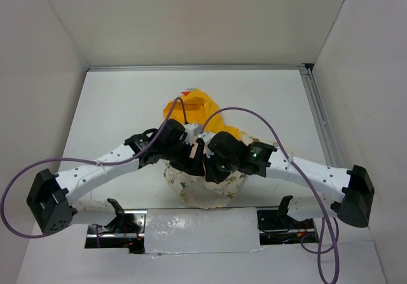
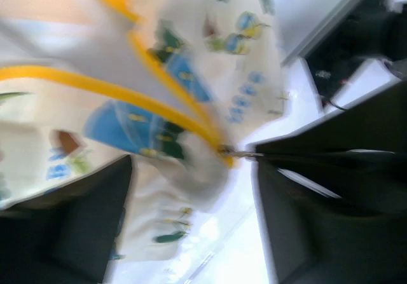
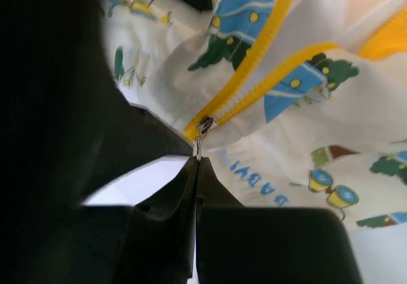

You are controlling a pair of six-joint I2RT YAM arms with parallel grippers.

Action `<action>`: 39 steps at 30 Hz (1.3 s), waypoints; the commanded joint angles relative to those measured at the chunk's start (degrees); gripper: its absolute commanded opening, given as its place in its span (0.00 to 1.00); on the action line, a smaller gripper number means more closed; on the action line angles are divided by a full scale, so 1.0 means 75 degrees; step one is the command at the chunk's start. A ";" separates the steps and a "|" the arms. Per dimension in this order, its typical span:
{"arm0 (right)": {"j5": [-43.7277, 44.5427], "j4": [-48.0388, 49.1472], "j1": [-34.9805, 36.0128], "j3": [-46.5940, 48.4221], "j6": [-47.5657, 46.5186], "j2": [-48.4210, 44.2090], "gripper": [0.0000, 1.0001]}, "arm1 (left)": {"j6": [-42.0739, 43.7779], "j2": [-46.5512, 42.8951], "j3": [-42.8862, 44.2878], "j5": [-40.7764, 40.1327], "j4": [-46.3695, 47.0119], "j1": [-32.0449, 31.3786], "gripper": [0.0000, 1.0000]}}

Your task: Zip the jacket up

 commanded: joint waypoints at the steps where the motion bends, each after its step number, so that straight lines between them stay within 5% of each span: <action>1: -0.1282 0.0246 -0.0412 0.0287 -0.0280 -0.0189 0.00 | 0.0654 -0.0591 0.0439 -0.0453 -0.0166 -0.0184 0.99; 7: -0.2349 0.0047 -0.1173 0.0333 -0.0351 -0.0131 0.00 | 0.1414 -0.1681 -0.0018 -0.2035 0.0183 -0.0442 0.99; 14: -0.3135 -0.0093 -0.1842 0.0579 -0.0479 -0.0026 0.00 | 0.3091 -0.2361 -0.0322 -0.1383 0.1225 -0.0465 0.99; 19: -0.3685 -0.0387 -0.2311 0.1082 -0.0328 0.0174 0.00 | 0.3936 -0.2163 -0.0370 -0.1029 0.1520 -0.0781 0.98; 31: -0.4542 -0.1090 -0.2909 0.1939 -0.0351 0.0771 0.00 | 0.4418 -0.1132 -0.0148 -0.2926 0.1638 -0.1391 0.88; 39: -0.4695 -0.1067 -0.3097 0.1927 -0.0362 0.0935 0.00 | 0.4499 -0.1013 -0.0123 -0.3105 0.1860 -0.1496 0.60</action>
